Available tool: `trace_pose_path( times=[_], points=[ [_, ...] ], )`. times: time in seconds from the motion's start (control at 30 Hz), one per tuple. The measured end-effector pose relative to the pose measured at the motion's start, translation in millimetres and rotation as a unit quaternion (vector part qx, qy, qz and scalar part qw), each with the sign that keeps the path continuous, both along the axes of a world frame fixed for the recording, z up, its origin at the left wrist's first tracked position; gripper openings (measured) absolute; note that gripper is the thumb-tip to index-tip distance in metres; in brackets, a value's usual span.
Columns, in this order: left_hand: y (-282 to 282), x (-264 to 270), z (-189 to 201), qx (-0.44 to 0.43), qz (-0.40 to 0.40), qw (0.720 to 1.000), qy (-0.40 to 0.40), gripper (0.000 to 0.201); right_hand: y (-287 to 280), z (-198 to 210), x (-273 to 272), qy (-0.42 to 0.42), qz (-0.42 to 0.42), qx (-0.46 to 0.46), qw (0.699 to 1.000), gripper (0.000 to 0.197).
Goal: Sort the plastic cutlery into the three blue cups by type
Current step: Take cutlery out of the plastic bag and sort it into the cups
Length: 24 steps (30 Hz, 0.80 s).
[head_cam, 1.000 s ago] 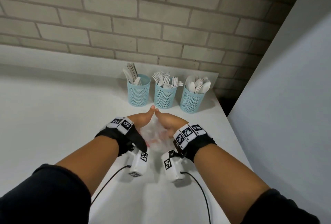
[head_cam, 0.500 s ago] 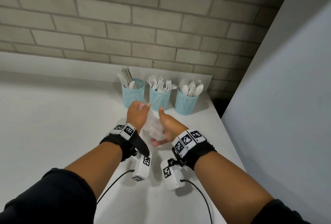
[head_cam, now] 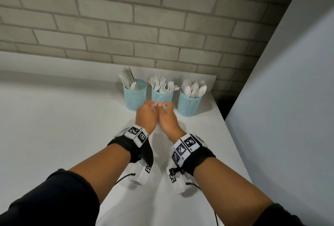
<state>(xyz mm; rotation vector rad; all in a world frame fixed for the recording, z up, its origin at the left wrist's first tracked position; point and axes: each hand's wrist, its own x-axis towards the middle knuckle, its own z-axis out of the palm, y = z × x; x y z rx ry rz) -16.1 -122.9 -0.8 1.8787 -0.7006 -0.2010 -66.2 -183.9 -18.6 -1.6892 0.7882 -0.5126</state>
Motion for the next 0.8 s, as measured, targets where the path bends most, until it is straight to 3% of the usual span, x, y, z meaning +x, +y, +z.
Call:
trace_pose_path(
  times=[0.03,0.1,0.13,0.2,0.27,0.3,0.4,0.47,0.57,0.7,0.8],
  points=[
    [-1,3,0,-0.014,0.006,1.0,-0.003,0.035,1,3,-2,0.03,0.044,0.089,0.995,0.053],
    [0,3,1,-0.019,0.002,1.0,0.002,0.045,2,13,-5,0.055,0.109,0.27,0.955,0.068],
    [-3,3,0,-0.018,-0.009,1.0,0.012,0.051,3,18,-5,0.049,0.117,0.328,0.936,0.07],
    [-9,6,-5,-0.011,-0.035,0.998,0.054,0.072,0,24,0,0.022,0.1,0.357,0.929,0.066],
    [-17,15,-20,0.011,-0.02,0.997,0.067,0.095,-1,27,6,-0.004,0.057,0.314,0.948,0.052],
    [-20,19,-24,0.028,-0.014,0.998,0.047,0.093,-2,28,8,-0.007,0.027,0.296,0.955,0.049],
    [-11,7,-3,0.041,-0.018,0.994,-0.098,0.053,-4,29,9,-0.015,-0.004,0.251,0.968,0.053],
    [-6,3,5,0.019,-0.008,0.989,-0.143,0.045,0,30,10,-0.018,-0.001,0.23,0.973,0.051],
    [-5,0,3,-0.005,-0.002,0.994,-0.108,0.046,0,27,12,-0.033,-0.015,0.194,0.98,0.048],
    [-9,-2,2,-0.03,-0.029,0.999,-0.022,0.051,-4,14,10,-0.08,-0.029,-0.004,0.996,0.046],
    [-12,-3,1,-0.082,-0.033,0.994,0.066,0.041,-7,14,11,-0.088,-0.032,-0.007,0.996,0.037]
  ],
)
